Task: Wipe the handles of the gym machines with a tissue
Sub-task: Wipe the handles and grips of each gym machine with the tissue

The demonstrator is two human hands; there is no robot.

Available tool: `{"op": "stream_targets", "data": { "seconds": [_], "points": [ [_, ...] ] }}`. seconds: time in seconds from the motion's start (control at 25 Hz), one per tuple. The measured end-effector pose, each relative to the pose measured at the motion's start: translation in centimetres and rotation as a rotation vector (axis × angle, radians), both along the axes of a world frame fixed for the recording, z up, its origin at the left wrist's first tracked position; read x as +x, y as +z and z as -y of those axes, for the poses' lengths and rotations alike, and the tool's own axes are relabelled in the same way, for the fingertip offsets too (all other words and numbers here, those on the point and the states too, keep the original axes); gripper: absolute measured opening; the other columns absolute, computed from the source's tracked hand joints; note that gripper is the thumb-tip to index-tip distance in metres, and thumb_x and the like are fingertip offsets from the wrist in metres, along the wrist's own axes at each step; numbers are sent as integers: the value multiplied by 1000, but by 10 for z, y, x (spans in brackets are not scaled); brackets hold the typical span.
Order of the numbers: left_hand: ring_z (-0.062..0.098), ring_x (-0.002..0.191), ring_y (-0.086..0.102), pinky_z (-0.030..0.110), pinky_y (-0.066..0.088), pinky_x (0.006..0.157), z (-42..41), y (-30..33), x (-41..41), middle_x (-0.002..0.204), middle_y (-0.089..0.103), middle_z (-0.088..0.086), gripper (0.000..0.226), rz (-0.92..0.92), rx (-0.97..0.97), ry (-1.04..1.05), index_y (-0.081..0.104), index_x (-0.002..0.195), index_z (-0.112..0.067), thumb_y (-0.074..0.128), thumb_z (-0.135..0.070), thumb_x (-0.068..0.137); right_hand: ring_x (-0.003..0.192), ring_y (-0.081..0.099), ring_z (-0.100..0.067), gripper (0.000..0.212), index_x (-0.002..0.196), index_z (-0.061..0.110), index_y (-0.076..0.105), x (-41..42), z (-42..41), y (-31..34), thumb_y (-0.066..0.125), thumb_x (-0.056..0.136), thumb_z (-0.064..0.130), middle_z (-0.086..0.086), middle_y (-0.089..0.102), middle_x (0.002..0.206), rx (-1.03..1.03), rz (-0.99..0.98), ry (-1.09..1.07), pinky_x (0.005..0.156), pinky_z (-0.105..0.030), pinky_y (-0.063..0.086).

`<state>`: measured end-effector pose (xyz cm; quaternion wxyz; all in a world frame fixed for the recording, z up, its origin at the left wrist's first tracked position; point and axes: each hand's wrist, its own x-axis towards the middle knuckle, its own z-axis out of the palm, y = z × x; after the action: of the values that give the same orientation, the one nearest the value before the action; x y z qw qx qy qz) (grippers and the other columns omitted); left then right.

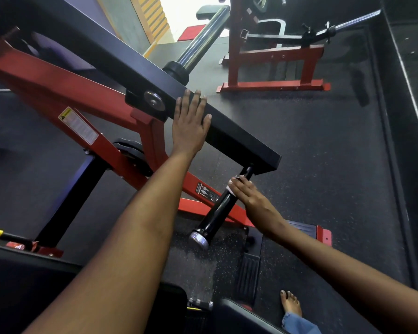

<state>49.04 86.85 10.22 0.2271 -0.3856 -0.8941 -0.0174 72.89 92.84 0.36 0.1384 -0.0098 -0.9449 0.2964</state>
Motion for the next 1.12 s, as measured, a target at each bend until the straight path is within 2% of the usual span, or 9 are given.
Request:
{"op": "stream_targets", "data": {
  "seconds": [0.2,0.36,0.44,0.6,0.72,0.8,0.92,1.0,1.12],
  "points": [
    [26,150,10,39,-3,121,1,0,1,159,25,6,57,1,7,-4,32,151,-13,18,-39,102,138,30,-31,58,140,4,39,20,34,22,19,85,3,-18,37,146,189,23,602,115,-42,22],
    [26,150,9,39,-4,121,0,1,3,159,24,6,57,0,-12,0,31,151,-14,17,-40,102,130,42,-28,39,120,13,60,-35,-27,38,33,92,18,-8,56,126,306,257,164,113,-44,28],
    [26,150,8,38,-5,120,1,0,2,160,23,6,57,-4,-15,7,31,151,-15,17,-40,102,117,53,-22,25,113,12,63,-58,-13,50,48,93,15,-6,61,115,435,497,217,105,-38,37],
    [26,149,10,40,-2,121,2,1,0,159,25,6,58,-4,7,1,32,150,-14,16,-40,101,88,64,-24,23,107,5,64,-88,57,77,51,90,14,-10,66,101,318,862,485,72,-30,52],
    [26,150,10,39,-2,121,0,2,0,159,25,6,57,-6,15,-7,32,151,-14,18,-40,102,93,63,-27,23,109,4,64,-73,77,73,54,89,11,-12,65,103,367,687,557,72,-31,48],
    [26,150,10,38,-4,121,0,1,0,159,25,7,56,-8,19,-10,32,151,-14,20,-39,103,106,59,-25,30,118,4,59,-37,69,58,52,89,4,-12,63,113,230,332,539,88,-33,48],
    [27,149,12,37,-6,120,1,-1,-1,158,27,7,54,-11,35,-19,34,150,-13,23,-38,103,137,34,-27,61,139,4,39,12,38,14,41,81,-15,-15,42,143,123,-77,583,114,-38,28],
    [27,149,13,36,-6,120,0,-2,-1,158,28,7,54,-11,43,-23,35,149,-13,24,-37,103,142,20,-28,68,144,6,28,16,5,-10,38,82,-20,-14,29,151,158,-123,468,115,-45,25],
    [27,149,15,37,-4,120,0,-3,0,157,30,7,53,-14,57,-29,37,148,-13,27,-36,103,141,20,-30,60,140,1,37,-2,-24,-15,20,84,-7,-16,35,147,14,-47,28,111,-52,28]
  ]
}}
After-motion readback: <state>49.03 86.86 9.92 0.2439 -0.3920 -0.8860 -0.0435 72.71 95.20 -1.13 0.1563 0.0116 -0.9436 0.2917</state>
